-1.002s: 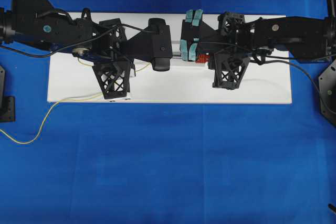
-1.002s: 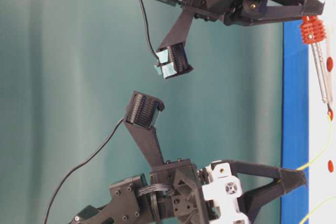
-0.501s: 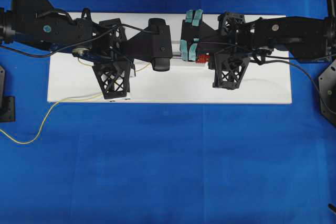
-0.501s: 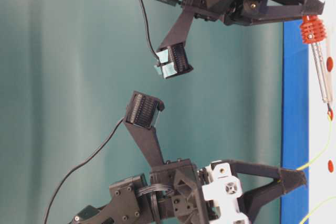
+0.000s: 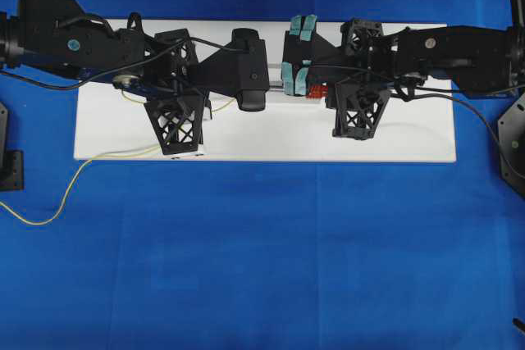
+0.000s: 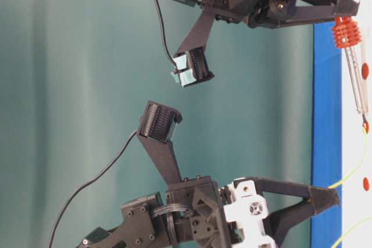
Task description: Touch the tip of the soldering iron to the tip of the solder at the mark.
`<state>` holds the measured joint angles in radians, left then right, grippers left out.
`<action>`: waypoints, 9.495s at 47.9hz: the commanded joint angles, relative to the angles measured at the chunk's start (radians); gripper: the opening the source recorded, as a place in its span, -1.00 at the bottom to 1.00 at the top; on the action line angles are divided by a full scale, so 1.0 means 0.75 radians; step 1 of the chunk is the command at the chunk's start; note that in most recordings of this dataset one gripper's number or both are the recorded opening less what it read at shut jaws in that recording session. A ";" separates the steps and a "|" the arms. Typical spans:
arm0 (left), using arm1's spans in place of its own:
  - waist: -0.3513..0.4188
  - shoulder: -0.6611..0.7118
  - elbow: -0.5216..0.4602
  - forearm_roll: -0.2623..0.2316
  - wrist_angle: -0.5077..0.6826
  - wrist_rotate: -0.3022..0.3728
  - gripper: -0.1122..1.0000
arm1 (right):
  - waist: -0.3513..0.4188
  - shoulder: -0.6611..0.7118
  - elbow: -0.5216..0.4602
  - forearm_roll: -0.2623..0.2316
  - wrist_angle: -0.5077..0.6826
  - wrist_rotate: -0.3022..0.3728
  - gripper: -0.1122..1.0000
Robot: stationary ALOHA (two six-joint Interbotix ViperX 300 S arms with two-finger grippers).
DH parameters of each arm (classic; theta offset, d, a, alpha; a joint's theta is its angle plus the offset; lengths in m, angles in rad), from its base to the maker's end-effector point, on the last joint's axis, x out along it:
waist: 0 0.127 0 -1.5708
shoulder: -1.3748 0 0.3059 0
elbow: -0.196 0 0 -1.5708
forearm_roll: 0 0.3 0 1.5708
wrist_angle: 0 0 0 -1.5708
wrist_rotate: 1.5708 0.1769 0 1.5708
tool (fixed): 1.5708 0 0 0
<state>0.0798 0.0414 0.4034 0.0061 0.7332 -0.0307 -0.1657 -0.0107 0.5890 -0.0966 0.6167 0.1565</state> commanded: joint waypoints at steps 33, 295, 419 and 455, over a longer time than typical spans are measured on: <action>-0.012 -0.266 0.012 0.002 0.176 -0.014 -0.78 | -0.002 -0.016 -0.037 -0.016 -0.006 -0.004 -0.68; -0.006 0.217 -0.348 0.002 0.098 -0.002 -0.78 | -0.002 -0.205 0.153 -0.059 0.094 0.084 -0.68; -0.014 -0.315 0.063 0.002 -0.055 -0.033 -0.78 | -0.002 -0.747 0.395 -0.070 -0.025 0.166 -0.68; -0.448 -0.481 0.311 -0.006 -0.462 -0.327 -0.78 | 0.481 -0.695 0.403 -0.022 -0.329 0.419 -0.68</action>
<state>-0.2132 -0.2823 0.6090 0.0015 0.4679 -0.2592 0.1488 -0.5492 0.9066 -0.1135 0.4065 0.4633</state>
